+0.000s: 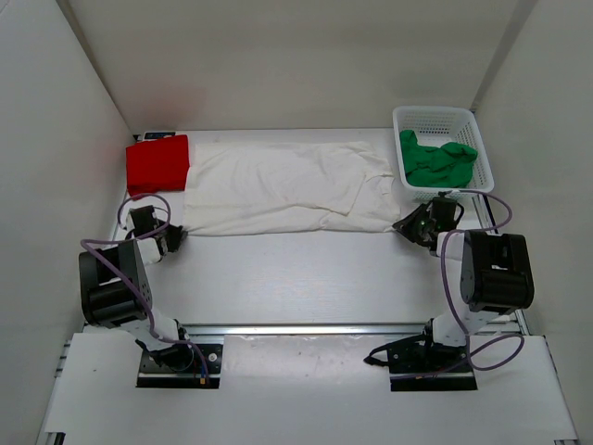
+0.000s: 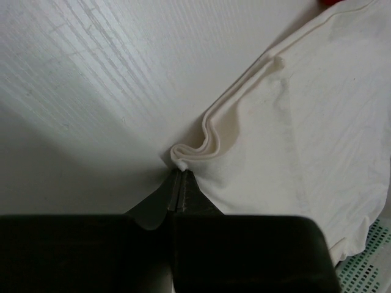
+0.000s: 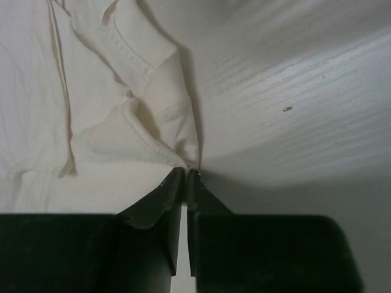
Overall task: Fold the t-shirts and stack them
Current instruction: Fold the flattened tshirt in 1/3 of the way
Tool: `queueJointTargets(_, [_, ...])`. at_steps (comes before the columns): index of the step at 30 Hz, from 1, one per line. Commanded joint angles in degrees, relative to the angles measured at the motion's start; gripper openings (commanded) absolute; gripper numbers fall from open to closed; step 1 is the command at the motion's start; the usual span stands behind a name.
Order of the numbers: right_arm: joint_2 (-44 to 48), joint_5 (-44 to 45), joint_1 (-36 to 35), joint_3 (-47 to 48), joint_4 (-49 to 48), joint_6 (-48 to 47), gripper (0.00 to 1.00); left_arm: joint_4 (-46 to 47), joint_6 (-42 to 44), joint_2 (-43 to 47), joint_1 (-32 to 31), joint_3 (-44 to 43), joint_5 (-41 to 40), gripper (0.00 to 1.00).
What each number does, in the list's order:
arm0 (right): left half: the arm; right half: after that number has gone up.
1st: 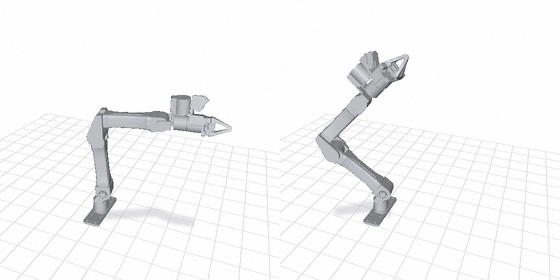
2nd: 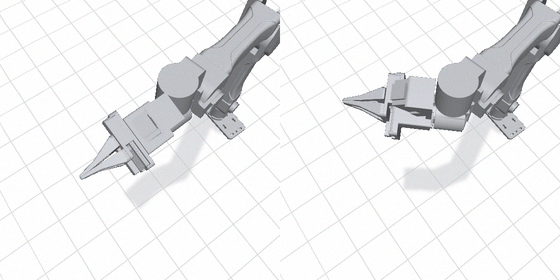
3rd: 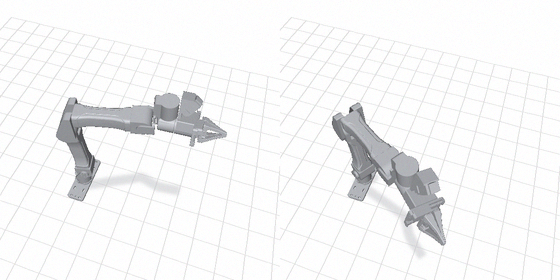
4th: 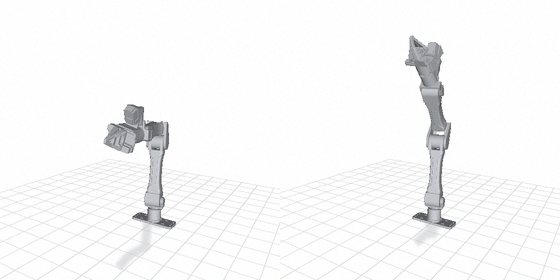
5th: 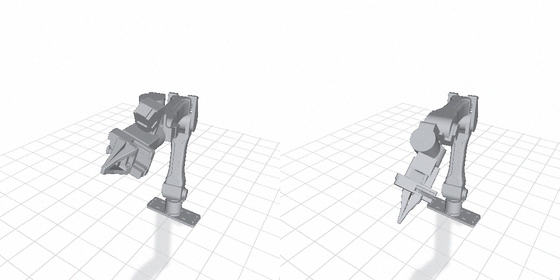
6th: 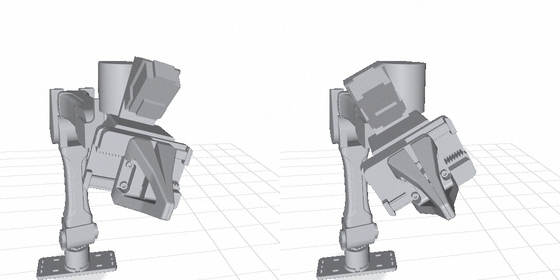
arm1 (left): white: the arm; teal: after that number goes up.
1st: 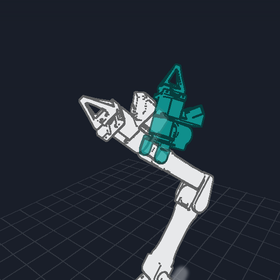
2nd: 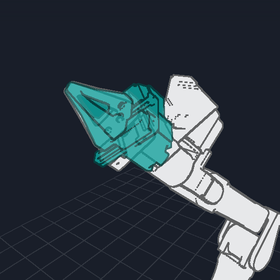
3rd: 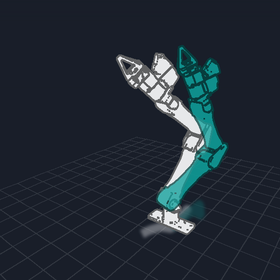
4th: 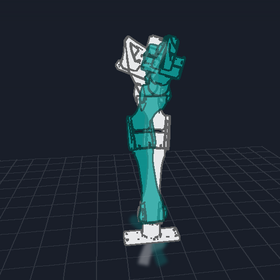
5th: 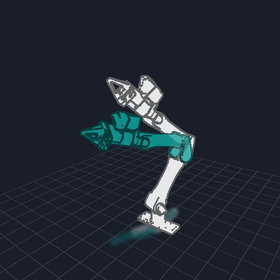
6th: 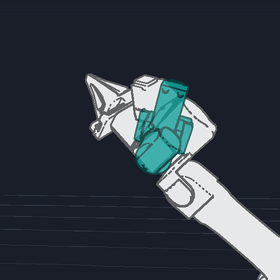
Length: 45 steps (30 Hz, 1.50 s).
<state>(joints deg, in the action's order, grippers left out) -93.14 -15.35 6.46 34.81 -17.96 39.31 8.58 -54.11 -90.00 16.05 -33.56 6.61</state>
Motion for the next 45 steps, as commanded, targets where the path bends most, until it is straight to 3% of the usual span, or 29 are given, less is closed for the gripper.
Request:
queueJointTargets(1, [0.5,1.0,-0.5,1.0,-2.3,0.3,0.02,-2.6,2.6,3.4,-0.6,-1.9,-4.4,0.00])
queueJointTargets(8, [12.2,3.8,-1.7,-1.5,1.2,0.6,0.00,-8.6,7.6,11.6,-1.6,-5.5,-5.3,0.00])
queueJointTargets(14, [29.7,10.3,-5.8,2.3,14.8,-3.3,0.01,-25.3,17.5,18.2,-3.0,-21.7,-2.5,0.00])
queueJointTargets(20, [40.3,17.2,-11.1,20.6,33.8,-9.3,0.00,-39.6,19.7,20.9,-1.0,-43.0,7.5,0.00])
queueJointTargets(23, [40.6,22.5,-15.6,36.5,43.2,-13.2,0.00,-43.6,17.7,20.5,-1.4,-54.6,11.6,0.00])
queueJointTargets(27, [35.8,25.6,-20.4,54.5,50.2,-16.7,0.01,-47.6,15.1,17.4,1.5,-69.8,15.7,0.00])
queueJointTargets(31, [25.4,27.4,-24.0,71.3,54.1,-20.3,0.00,-47.0,13.8,15.4,2.7,-70.3,17.8,0.00])
queueJointTargets(34, [18.4,13.7,-15.9,81.4,56.4,-19.5,0.00,-45.3,13.7,13.1,4.2,-68.4,19.2,0.00])
queueJointTargets(36, [12.4,8.9,-12.7,84.1,55.9,-18.5,0.00,-46.2,14.7,9.7,3.2,-68.7,17.1,0.00])
queueJointTargets(40, [1.8,7.7,-12.8,85.6,55.8,-20.1,0.00,-43.8,16.5,5.7,-0.8,-63.3,12.3,0.00])
queueJointTargets(45, [-9.1,3.7,-10.3,90.3,56.2,-20.2,0.00,-42.9,17.5,-3.1,-3.6,-64.3,10.2,0.00])
